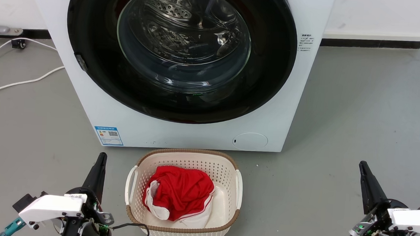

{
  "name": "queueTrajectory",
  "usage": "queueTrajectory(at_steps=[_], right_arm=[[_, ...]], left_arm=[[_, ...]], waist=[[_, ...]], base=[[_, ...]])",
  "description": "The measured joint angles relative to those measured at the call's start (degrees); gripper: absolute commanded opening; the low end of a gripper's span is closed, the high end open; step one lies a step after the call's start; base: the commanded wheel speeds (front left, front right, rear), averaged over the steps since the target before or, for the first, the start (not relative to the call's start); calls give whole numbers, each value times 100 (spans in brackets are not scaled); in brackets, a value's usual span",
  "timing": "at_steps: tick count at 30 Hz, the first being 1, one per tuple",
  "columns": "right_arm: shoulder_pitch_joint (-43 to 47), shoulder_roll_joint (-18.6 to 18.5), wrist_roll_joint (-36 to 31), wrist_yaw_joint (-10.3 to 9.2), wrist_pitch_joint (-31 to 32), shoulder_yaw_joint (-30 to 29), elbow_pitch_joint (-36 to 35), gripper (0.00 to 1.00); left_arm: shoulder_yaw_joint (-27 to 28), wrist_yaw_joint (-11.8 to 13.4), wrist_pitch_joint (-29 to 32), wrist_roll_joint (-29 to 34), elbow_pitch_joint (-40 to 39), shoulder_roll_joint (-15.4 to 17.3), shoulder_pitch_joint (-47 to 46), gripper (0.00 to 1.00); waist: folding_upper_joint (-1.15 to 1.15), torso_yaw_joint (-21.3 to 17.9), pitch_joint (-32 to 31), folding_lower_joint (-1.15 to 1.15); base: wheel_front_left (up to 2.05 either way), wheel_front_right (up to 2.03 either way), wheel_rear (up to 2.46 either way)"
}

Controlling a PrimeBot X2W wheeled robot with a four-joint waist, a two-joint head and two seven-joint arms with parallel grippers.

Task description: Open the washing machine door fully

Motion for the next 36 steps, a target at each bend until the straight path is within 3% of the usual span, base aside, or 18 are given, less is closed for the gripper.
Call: queueTrajectory(at_steps=[21, 22, 36], right_arm=[[-2, 8, -1, 0, 13, -15, 1, 0], [-2, 9, -1, 0, 13, -15, 1, 100], [236, 25, -355, -1, -282, 16, -87, 100]], left_arm=[[7, -1, 2, 3, 0, -3, 0, 0], [7, 0, 2, 4, 0, -3, 0, 100], [-275, 7, -304, 359, 21, -29, 118, 100]], waist=[[0, 0, 0, 0], [0, 0, 0, 0], [0, -4, 10, 0]], base=[[0, 0, 0], [0, 0, 0], [0, 0, 0]])
